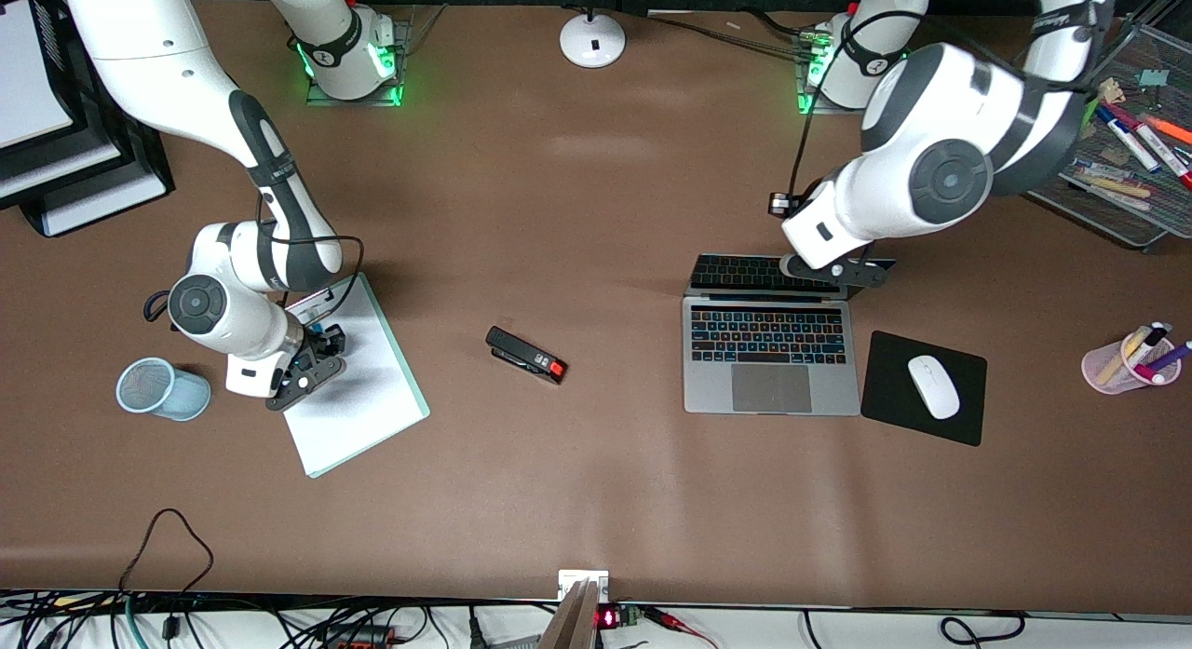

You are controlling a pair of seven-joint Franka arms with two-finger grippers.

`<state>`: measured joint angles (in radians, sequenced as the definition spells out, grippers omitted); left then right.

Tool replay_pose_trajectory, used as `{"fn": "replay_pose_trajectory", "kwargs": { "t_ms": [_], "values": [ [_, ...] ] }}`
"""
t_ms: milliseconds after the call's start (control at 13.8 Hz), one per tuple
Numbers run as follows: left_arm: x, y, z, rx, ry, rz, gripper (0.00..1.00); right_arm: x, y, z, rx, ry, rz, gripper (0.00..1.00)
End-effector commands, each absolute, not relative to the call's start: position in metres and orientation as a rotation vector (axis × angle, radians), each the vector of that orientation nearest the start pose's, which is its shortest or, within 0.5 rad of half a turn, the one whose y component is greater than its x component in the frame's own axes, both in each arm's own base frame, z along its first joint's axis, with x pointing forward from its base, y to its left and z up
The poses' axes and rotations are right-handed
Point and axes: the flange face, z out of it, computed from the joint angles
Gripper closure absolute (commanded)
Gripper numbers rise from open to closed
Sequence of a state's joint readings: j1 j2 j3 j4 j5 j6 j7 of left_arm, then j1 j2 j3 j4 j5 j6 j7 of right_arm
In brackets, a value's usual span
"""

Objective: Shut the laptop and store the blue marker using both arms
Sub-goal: 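Grasp the blue marker with the right gripper while the left gripper reaches the lid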

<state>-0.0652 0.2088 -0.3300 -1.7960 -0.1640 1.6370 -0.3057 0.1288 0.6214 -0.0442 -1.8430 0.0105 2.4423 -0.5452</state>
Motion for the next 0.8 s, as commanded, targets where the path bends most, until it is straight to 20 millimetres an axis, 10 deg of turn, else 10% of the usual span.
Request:
{"fn": "replay_pose_trajectory", "kwargs": {
  "t_ms": [0,289,723],
  "values": [
    [0.516,-0.232,0.396,-3.168,0.004,0.581,1.0,0.644,0.055,0.185,-2.999,-0.945,0.025,0.91],
    [0.524,-0.226,0.386,-3.142,0.021,0.449,1.0,0.647,0.053,0.199,-2.998,-0.939,0.001,1.0],
    [0.536,-0.221,0.361,-3.132,-0.006,0.42,1.0,0.685,0.038,0.309,-2.955,-1.006,0.11,1.0]
  ]
}}
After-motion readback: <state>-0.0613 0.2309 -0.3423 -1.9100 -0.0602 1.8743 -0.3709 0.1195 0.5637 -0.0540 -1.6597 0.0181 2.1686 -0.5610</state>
